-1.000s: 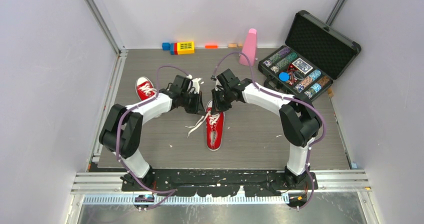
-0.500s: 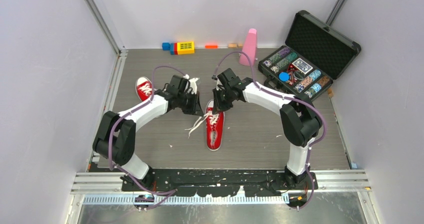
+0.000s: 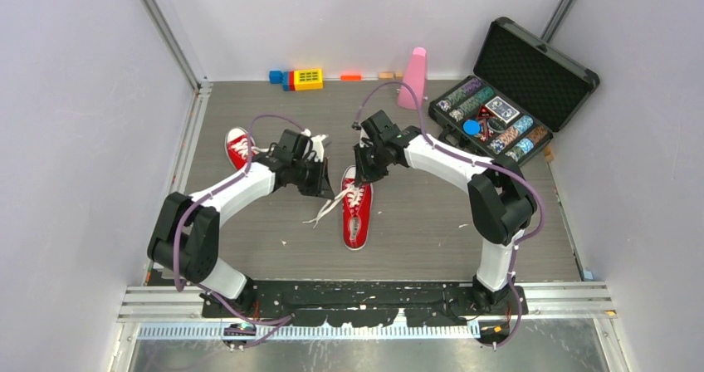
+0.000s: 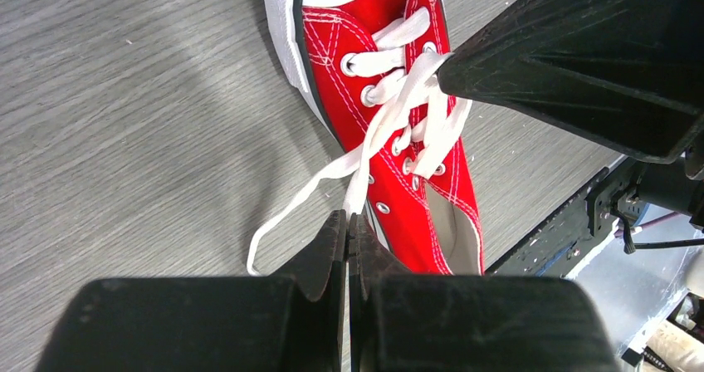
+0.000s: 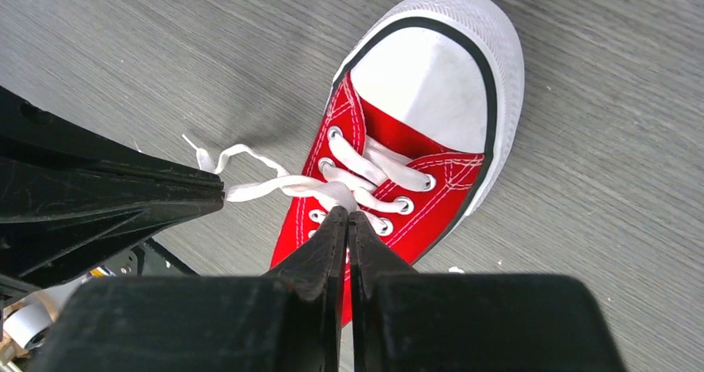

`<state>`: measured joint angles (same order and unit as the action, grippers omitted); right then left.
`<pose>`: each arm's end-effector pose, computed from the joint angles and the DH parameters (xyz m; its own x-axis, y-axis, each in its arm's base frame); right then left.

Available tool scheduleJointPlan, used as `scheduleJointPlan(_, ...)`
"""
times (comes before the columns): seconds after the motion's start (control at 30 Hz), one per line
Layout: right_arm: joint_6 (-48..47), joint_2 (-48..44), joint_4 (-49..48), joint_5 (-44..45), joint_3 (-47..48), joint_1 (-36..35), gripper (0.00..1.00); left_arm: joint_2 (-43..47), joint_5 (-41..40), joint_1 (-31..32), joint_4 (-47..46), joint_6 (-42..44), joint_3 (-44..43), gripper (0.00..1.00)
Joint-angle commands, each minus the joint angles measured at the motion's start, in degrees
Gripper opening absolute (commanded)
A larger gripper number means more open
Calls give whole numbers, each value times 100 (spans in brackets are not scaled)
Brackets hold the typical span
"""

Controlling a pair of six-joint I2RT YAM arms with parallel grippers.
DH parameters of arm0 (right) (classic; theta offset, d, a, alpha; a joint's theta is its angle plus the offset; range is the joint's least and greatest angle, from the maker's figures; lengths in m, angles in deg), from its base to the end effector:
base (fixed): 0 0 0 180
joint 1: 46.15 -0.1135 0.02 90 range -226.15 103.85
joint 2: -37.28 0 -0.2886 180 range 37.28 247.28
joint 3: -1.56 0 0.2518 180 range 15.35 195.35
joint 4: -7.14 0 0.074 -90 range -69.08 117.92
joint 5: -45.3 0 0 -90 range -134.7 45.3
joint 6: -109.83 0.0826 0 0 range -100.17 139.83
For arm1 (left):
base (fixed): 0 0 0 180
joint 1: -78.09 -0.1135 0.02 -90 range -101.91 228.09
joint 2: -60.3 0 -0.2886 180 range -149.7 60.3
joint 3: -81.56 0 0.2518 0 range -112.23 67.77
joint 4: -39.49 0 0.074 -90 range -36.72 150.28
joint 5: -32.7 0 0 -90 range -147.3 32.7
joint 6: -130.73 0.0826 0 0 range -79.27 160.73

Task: Tie the shoes
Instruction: Wrap the shoelace around the shoelace.

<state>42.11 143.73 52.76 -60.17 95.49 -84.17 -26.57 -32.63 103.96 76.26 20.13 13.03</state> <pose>0.3241 0.2814 0.2052 -0.8863 -0.2291 -0.4025 -0.3983 0.8207 0.4098 0.2806 -0.1744 0.2002 -0.9060 0.0840 -0.4150 0.3126 0.7938 -0.5217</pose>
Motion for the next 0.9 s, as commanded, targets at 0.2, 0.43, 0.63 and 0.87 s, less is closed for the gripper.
scheduleJointPlan(0.2, -154, -99, -64, 63, 142, 5, 30, -37, 33, 10, -41, 3, -239, 0)
scheduleJointPlan(0.43, 6, -290, -579, -534, -303, 174, 44, -199, 32, 15, -66, -5, -386, 0)
scheduleJointPlan(0.63, 218, -294, -948, -1003, -563, 425, 44, -224, 25, 6, -44, 12, -442, 0)
scheduleJointPlan(0.87, 425, -183, -1474, -1577, -845, 629, 41, -232, 38, 6, 4, 46, -462, 0)
